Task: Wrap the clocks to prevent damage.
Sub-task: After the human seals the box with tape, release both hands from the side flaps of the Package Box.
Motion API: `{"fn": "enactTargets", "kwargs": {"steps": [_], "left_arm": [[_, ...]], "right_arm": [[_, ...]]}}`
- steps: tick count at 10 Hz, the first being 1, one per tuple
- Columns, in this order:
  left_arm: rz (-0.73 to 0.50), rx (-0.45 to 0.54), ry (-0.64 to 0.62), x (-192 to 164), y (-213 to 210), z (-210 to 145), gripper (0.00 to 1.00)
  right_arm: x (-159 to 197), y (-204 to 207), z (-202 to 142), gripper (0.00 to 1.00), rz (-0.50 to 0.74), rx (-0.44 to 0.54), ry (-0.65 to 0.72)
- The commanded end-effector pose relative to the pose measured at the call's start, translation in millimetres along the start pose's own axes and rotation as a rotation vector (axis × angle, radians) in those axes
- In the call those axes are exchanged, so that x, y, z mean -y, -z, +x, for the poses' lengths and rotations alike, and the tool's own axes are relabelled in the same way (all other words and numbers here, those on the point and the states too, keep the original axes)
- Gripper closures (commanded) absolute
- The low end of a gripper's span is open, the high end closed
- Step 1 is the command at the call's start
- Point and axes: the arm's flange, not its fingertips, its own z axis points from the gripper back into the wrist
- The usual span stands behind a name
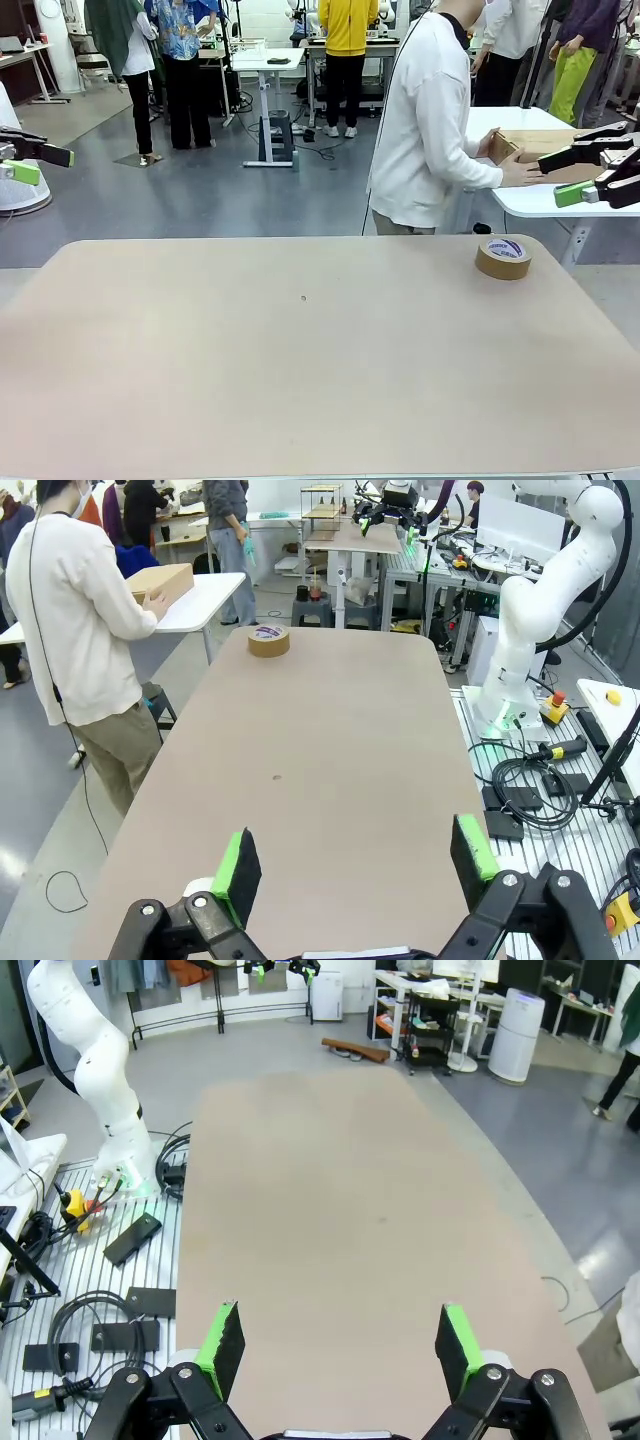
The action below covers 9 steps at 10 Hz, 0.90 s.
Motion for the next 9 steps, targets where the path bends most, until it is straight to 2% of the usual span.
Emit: {"fn": "enactTargets", "kwargs": {"steps": [1,9], "left_arm": [[0.001,0.002,0.001,0.3,-0.1,0.2,0.00],[0.001,0.002,0.001,0.3,-0.1,0.2,0.00]], "right_arm": [[0.0,0.1,-2.3,0.00,0.006,-0.005,0.000],[0.0,0.1,-2.3,0.00,0.006,-0.005,0.000]]}}
